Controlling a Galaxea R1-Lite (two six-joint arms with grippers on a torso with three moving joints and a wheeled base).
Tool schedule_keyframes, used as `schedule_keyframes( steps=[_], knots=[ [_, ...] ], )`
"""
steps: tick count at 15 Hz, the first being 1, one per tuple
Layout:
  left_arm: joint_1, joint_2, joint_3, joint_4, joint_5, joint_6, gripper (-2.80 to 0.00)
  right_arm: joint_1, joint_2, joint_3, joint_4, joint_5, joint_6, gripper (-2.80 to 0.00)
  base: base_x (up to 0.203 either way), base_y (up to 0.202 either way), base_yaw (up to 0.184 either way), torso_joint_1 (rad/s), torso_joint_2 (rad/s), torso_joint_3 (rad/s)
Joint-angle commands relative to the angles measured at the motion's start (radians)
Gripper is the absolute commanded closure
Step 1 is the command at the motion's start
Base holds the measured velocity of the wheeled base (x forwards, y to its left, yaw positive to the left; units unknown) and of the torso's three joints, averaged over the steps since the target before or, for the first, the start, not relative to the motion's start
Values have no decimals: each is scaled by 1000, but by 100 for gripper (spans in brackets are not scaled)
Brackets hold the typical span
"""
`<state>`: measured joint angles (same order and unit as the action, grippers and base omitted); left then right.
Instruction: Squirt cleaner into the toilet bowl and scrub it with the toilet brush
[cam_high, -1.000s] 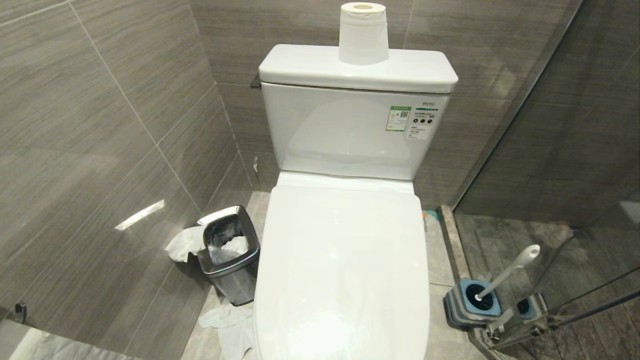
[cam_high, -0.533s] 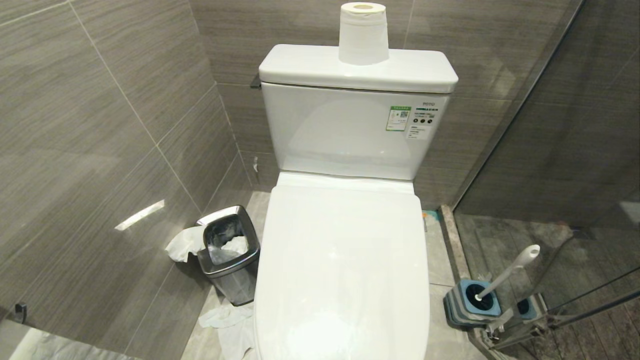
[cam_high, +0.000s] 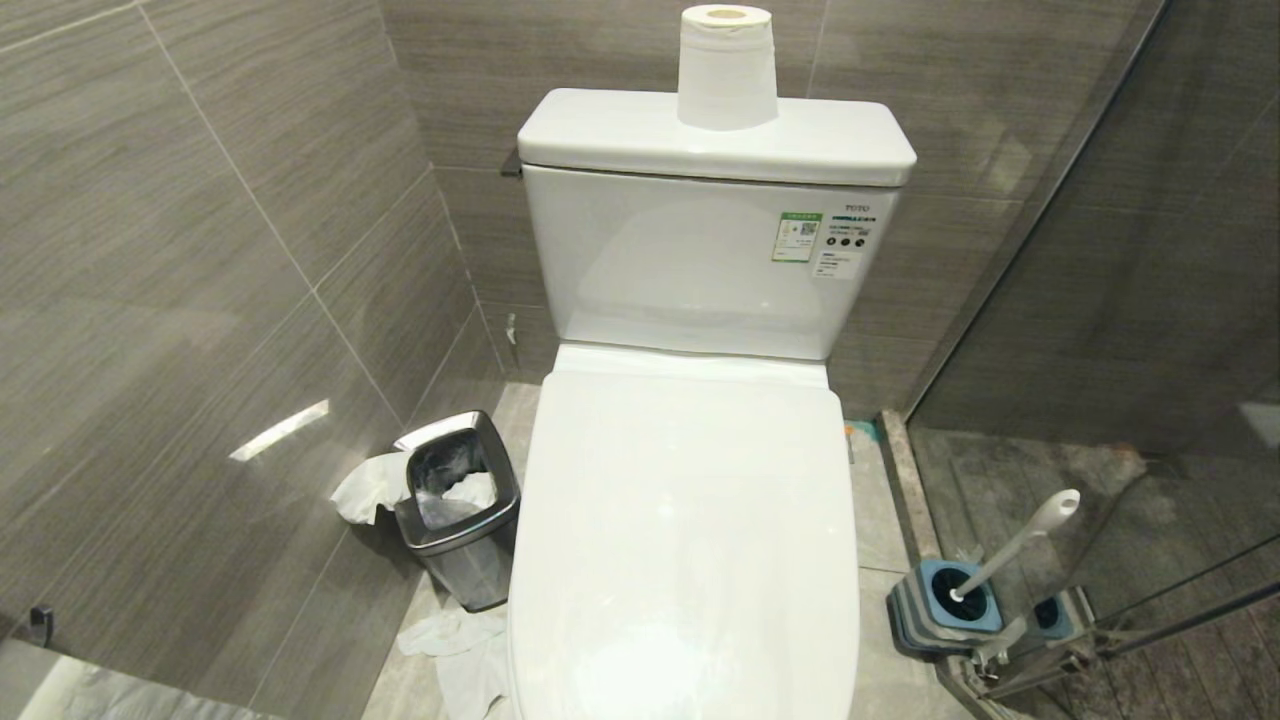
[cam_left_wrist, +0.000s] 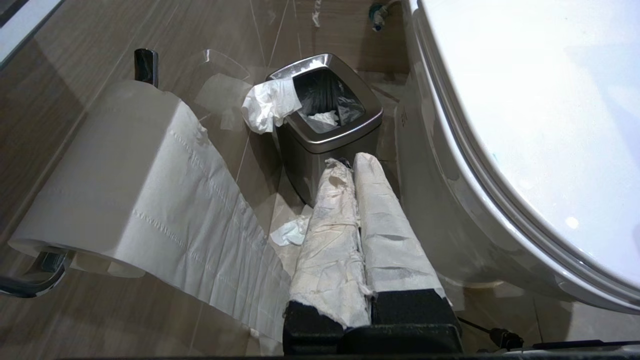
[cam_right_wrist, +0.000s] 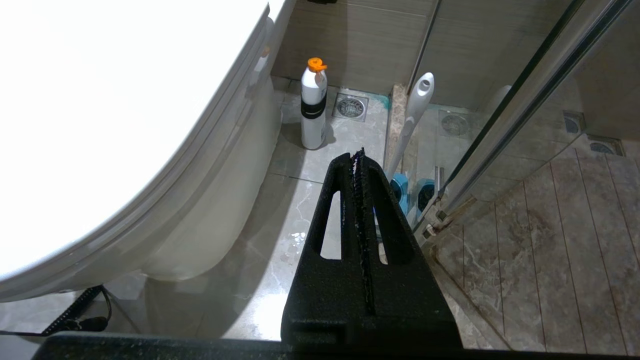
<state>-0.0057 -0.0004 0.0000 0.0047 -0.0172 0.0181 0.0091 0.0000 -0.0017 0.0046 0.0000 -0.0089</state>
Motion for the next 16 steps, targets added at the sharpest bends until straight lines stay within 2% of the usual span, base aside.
schedule_keyframes(
  steps=[1, 16],
  knots=[
    [0, 0, 2, 0, -1, 0, 0, 2, 2, 0, 0, 0, -1, 0, 0, 0, 0, 0, 0, 0],
    [0, 0, 2, 0, -1, 0, 0, 0, 2, 0, 0, 0, -2, 0, 0, 0, 0, 0, 0, 0]
  ],
)
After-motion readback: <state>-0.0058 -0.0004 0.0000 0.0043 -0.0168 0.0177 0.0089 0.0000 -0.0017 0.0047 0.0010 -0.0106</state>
